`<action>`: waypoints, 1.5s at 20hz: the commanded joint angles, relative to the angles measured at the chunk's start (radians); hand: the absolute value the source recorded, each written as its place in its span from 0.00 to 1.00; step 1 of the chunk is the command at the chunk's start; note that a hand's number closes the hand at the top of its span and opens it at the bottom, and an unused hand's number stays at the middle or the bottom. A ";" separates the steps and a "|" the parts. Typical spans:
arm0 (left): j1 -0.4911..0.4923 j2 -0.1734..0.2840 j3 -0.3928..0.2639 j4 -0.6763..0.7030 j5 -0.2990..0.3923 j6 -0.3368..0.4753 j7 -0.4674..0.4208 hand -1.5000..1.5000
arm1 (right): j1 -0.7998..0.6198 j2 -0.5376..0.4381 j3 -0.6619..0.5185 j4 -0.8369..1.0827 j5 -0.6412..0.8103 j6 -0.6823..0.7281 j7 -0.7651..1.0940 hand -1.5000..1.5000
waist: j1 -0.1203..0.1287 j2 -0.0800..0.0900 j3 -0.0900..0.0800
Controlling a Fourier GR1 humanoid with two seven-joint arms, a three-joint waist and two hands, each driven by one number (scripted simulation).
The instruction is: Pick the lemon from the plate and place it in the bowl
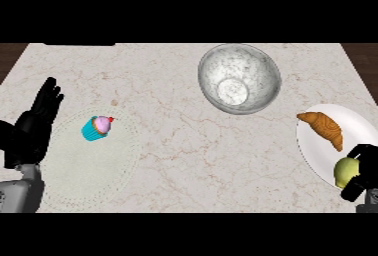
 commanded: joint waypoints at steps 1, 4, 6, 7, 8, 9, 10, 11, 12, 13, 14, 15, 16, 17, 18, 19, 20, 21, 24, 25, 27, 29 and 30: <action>0.054 -0.014 0.009 -0.032 -0.007 -0.003 -0.021 0.50 | 0.026 0.018 0.004 -0.001 -0.006 -0.037 -0.030 1.00 | 0.004 0.006 0.019; 0.011 -0.032 -0.011 -0.017 -0.025 0.008 -0.001 0.50 | -0.051 -0.008 -0.027 0.059 -0.009 -0.067 -0.046 1.00 | 0.005 0.007 0.019; -0.005 -0.038 -0.023 -0.039 -0.046 0.030 0.047 0.50 | -0.019 0.011 -0.025 0.111 0.044 -0.193 -0.047 1.00 | 0.005 0.008 0.019; -0.005 0.009 0.038 0.012 0.000 -0.022 -0.009 0.50 | 0.024 -0.036 -0.043 0.019 0.050 -0.164 -0.043 1.00 | -0.001 0.007 0.018; 0.006 -0.002 0.001 -0.077 -0.018 0.000 0.085 0.50 | -0.057 0.052 0.077 -0.016 0.065 -0.068 -0.010 1.00 | 0.013 0.005 0.019; -0.020 -0.012 -0.013 -0.030 -0.015 -0.014 0.043 0.50 | -0.118 0.128 0.180 -0.010 0.079 -0.021 -0.012 1.00 | 0.035 0.010 0.018; -0.039 -0.002 -0.009 -0.024 -0.003 -0.031 0.042 0.50 | -0.145 0.185 0.250 -0.017 0.073 0.028 -0.032 1.00 | 0.064 0.014 0.017; -0.027 -0.042 -0.056 -0.041 -0.020 -0.022 0.028 0.50 | -0.174 0.228 0.293 0.002 0.071 0.060 -0.053 1.00 | 0.104 0.019 0.018; -0.045 -0.034 -0.059 -0.029 -0.024 -0.031 0.020 0.50 | -0.194 0.274 0.338 0.000 0.061 0.092 -0.080 1.00 | 0.128 0.029 0.019; -0.054 -0.039 -0.065 -0.036 -0.018 -0.035 0.028 0.50 | -0.215 0.302 0.376 0.018 0.058 0.122 -0.098 1.00 | 0.163 0.037 0.021; -0.061 -0.039 -0.064 -0.035 -0.009 -0.044 0.030 0.50 | -0.258 0.303 0.403 0.016 0.049 0.143 -0.078 1.00 | 0.166 0.034 0.020; -0.062 -0.044 -0.078 -0.028 -0.025 -0.040 0.020 0.50 | -0.305 0.305 0.426 0.013 0.018 0.169 -0.055 1.00 | 0.158 0.032 0.020; -0.072 -0.046 -0.076 -0.018 -0.025 -0.036 0.028 0.50 | -0.355 0.306 0.461 0.018 -0.002 0.180 -0.023 1.00 | 0.154 0.030 0.020; -0.072 -0.056 -0.081 -0.013 -0.034 -0.023 0.034 0.50 | -0.407 0.308 0.497 0.032 -0.029 0.184 0.026 1.00 | 0.143 0.027 0.020; -0.068 -0.057 -0.087 -0.003 -0.038 -0.029 0.023 0.50 | -0.456 0.309 0.534 0.049 -0.052 0.159 0.075 1.00 | 0.137 0.026 0.019; -0.061 -0.039 -0.074 -0.015 -0.031 -0.038 0.035 0.50 | -0.512 0.310 0.573 0.031 -0.068 0.178 0.139 1.00 | 0.133 0.016 0.018; -0.045 -0.046 -0.062 -0.001 -0.020 -0.038 0.011 0.50 | -0.570 0.311 0.595 0.021 -0.087 0.173 0.201 1.00 | 0.113 0.014 0.017; -0.068 -0.050 -0.071 0.010 -0.046 -0.016 0.021 0.50 | -0.632 0.312 0.605 0.041 -0.109 0.143 0.239 1.00 | 0.112 0.017 0.018; -0.058 -0.049 -0.050 0.018 -0.038 -0.009 0.011 0.50 | -0.741 0.313 0.661 -0.033 -0.088 0.075 0.396 1.00 | 0.083 0.007 0.017; -0.063 -0.058 -0.072 0.004 -0.059 0.005 0.038 0.50 | -0.802 0.313 0.642 -0.033 -0.090 0.052 0.423 1.00 | 0.081 0.006 0.017; -0.053 -0.031 -0.037 -0.011 -0.031 -0.014 0.038 0.50 | -0.852 0.314 0.657 -0.044 -0.080 -0.023 0.498 1.00 | 0.072 0.004 0.018; -0.042 -0.054 -0.048 0.004 -0.043 0.000 0.015 0.50 | -0.941 0.314 0.689 -0.039 -0.154 -0.032 0.621 1.00 | 0.066 0.006 0.017; -0.085 -0.019 -0.008 0.055 -0.025 -0.022 0.001 0.50 | -0.977 0.314 0.635 -0.013 -0.167 -0.063 0.581 1.00 | 0.047 0.011 0.017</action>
